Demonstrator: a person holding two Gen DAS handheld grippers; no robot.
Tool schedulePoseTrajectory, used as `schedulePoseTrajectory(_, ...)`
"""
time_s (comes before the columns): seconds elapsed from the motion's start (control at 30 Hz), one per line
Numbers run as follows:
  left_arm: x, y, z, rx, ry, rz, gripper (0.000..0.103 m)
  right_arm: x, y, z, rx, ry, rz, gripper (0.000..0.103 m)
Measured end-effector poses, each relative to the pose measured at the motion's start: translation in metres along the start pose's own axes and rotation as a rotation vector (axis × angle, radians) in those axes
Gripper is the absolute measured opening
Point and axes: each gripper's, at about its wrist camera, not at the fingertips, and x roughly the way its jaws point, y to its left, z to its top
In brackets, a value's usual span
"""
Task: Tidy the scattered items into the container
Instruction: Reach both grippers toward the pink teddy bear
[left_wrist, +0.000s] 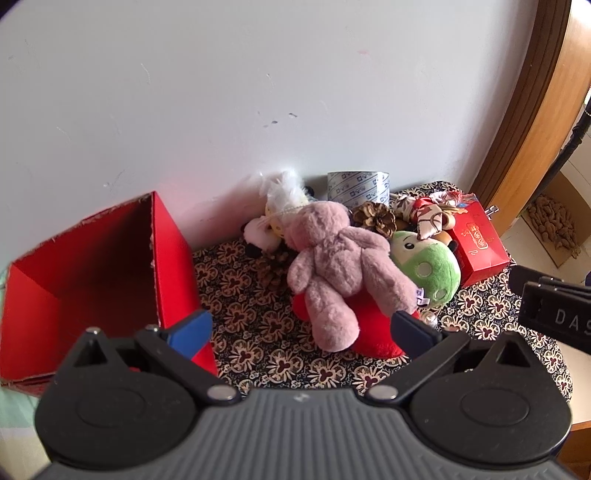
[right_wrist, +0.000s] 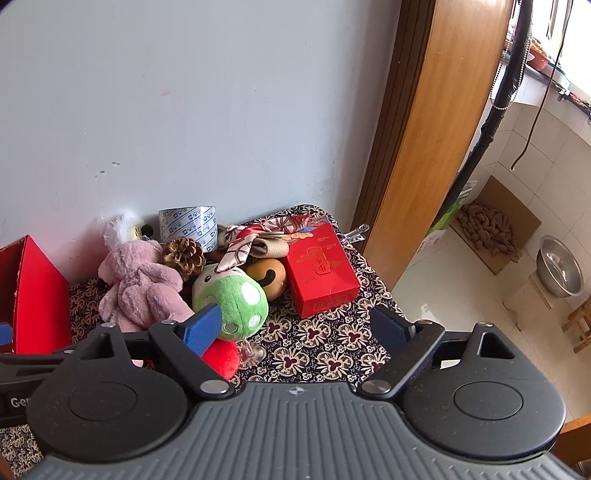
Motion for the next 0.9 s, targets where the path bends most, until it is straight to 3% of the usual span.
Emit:
schedulePoseTrajectory(0.07, 0.004, 0.001, -0.006, 0.023, -0.016, 0.014, 0.103, 0.002, 0.0, -0.005, 0.009, 0.011, 0.009, 0.09)
schedulePoseTrajectory(0.37, 0.044, 0.003, -0.029, 0.055, 0.032, -0.067, 0.103, 0.043, -0.011, -0.02, 0.048, 0.111, 0.12, 0.086)
schedulePoseTrajectory(0.53, 0.062, 0.001, -0.016, 0.017, 0.03, -0.108, 0.102, 0.067, -0.017, 0.018, 0.031, 0.101, 0.29, 0.084)
schedulePoseTrajectory(0.63, 0.078, -0.004, -0.008, 0.001, 0.052, -0.105, 0.102, 0.081, -0.005, 0.046, -0.046, 0.089, 0.375, 0.084)
schedulePoseTrajectory(0.7, 0.088, -0.006, -0.006, -0.03, 0.075, -0.118, 0.097, 0.092, 0.006, 0.06, -0.093, 0.101, 0.434, 0.083)
schedulePoseTrajectory(0.77, 0.097, -0.005, -0.007, -0.072, 0.106, -0.132, 0.082, 0.101, 0.018, 0.069, -0.142, 0.129, 0.492, 0.081)
schedulePoseTrajectory(0.9, 0.107, -0.002, -0.016, -0.14, 0.13, -0.127, 0.07, 0.118, 0.041, 0.07, -0.24, 0.203, 0.59, 0.075)
